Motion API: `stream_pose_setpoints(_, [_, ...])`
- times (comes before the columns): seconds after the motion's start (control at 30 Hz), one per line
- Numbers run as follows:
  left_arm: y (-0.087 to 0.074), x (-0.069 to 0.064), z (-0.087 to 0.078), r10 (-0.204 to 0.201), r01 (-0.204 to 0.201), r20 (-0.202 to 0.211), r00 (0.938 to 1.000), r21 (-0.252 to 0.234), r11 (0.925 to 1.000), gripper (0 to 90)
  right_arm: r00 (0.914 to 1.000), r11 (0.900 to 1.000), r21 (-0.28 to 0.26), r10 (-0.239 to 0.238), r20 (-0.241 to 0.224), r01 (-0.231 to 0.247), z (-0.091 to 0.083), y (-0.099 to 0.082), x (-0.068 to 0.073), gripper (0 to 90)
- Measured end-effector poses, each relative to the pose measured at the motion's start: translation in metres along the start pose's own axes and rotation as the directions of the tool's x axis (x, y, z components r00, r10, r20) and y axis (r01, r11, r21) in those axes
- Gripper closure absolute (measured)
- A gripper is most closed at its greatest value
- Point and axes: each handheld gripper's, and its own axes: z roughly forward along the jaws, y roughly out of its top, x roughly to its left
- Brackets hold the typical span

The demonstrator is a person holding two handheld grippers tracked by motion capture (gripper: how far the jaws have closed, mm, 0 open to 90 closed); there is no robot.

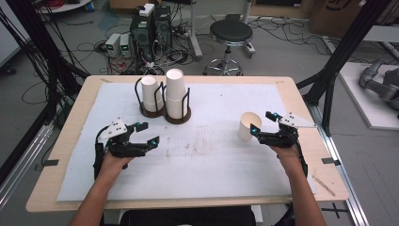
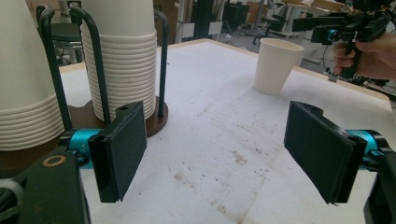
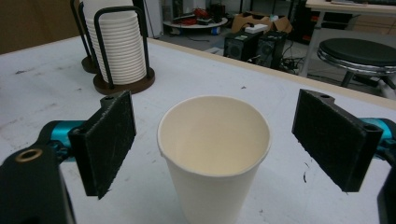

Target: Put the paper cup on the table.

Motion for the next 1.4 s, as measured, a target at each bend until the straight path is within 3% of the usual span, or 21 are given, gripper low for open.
stream_pose_setpoints(0.13, [0.001, 0.0, -0.001, 0.002, -0.002, -0.007, 1.0, -0.005, 1.0, 21.3, 0.9999, 0.9996, 0.03, -0.001, -0.012, 0.002, -0.005, -0.002, -0.001, 13.9])
stream_pose_setpoints(0.3, [0.004, 0.001, -0.005, 0.0, 0.0, -0.023, 0.9997, -0.023, 0.9997, 21.3, 0.9995, 0.9998, 0.013, 0.015, -0.029, -0.015, -0.011, 0.0, -0.003, 13.9])
stream_pose_setpoints(0.57, [0.006, 0.001, -0.014, 0.003, -0.005, -0.035, 0.9994, -0.051, 0.9987, 21.3, 0.9992, 0.9998, 0.019, 0.0, -0.04, 0.0, -0.02, 0.003, 0.002, 13.9])
stream_pose_setpoints(0.83, [0.007, 0.002, -0.016, 0.001, -0.003, -0.036, 0.9994, -0.058, 0.9983, 21.3, 0.9991, 0.9997, 0.025, -0.007, -0.042, 0.008, -0.02, 0.003, 0.006, 14.0])
stream_pose_setpoints(1.4, [0.006, 0.001, -0.02, 0.005, -0.007, -0.045, 0.999, -0.058, 0.9983, 21.3, 0.9947, 1.0, -0.002, -0.007, -0.103, 0.007, -0.016, 0.007, 0.01, 14.6])
